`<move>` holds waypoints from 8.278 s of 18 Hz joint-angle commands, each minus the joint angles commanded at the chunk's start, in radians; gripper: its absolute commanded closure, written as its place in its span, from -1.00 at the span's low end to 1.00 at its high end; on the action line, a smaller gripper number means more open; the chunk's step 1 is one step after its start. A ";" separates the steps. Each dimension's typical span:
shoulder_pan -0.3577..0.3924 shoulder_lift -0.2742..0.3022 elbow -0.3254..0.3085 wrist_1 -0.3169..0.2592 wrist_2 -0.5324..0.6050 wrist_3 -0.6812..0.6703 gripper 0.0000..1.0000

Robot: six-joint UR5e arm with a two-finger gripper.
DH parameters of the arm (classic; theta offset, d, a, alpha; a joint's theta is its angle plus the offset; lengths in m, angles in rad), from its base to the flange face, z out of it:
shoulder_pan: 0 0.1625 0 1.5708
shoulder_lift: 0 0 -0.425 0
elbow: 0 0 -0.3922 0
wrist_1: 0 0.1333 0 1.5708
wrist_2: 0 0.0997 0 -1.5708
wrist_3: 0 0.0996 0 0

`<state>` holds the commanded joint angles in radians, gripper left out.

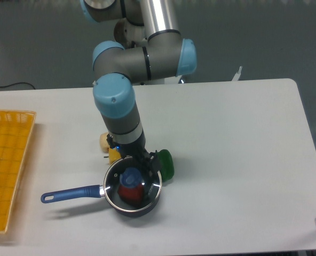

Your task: Open the lid

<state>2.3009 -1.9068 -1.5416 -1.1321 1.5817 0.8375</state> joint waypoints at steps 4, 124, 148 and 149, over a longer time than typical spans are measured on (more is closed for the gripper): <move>0.034 0.017 -0.028 0.005 -0.018 0.029 -1.00; 0.310 0.219 -0.112 -0.189 -0.129 0.588 -1.00; 0.307 0.221 -0.112 -0.189 -0.129 0.588 -1.00; 0.307 0.221 -0.112 -0.189 -0.129 0.588 -1.00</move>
<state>2.6078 -1.6858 -1.6536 -1.3208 1.4527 1.4251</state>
